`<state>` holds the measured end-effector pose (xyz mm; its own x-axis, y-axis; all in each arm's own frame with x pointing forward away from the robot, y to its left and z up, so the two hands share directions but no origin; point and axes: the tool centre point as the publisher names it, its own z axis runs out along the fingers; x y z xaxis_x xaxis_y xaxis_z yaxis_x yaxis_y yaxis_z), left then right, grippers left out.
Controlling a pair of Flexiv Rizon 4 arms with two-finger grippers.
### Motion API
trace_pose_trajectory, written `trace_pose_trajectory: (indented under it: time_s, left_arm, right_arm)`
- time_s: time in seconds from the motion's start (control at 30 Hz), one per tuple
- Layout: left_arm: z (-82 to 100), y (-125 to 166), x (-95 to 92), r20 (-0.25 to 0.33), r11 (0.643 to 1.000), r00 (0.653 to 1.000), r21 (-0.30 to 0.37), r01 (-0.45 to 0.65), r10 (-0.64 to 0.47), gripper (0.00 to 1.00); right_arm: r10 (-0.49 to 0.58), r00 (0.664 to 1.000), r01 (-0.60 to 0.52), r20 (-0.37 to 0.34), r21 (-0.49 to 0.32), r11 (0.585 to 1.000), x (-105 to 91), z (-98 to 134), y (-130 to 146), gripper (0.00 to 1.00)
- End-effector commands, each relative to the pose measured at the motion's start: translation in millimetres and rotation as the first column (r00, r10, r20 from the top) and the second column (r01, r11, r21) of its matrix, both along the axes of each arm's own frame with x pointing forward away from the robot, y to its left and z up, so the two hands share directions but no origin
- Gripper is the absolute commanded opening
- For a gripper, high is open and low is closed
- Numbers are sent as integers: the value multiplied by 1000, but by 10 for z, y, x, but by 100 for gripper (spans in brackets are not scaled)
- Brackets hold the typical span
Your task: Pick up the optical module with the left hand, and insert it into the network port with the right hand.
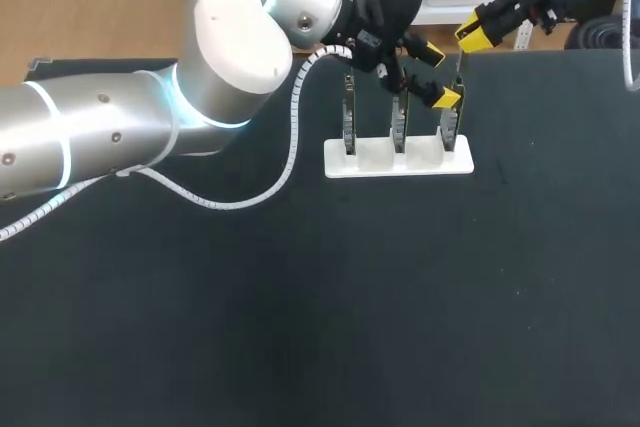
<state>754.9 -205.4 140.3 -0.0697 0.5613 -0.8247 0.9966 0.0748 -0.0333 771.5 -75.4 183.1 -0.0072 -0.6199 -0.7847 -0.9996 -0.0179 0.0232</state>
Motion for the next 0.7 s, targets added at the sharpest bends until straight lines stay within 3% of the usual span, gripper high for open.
trace_pose_trajectory:
  time_s: [0.03, 0.7]
  left_arm:
    - [-1, -3, 15, -1, 1000, 1000, 2, 3, -3, 100]
    - [-1, -3, 15, -1, 1000, 1000, 2, 3, -3, 100]
  right_arm:
    - [-9, 1000, 9, 4, 0, 1000, -50, -21, 20, 0]
    - [-19, 1000, 19, 2, 3, 1000, -94, -65, 6, 0]
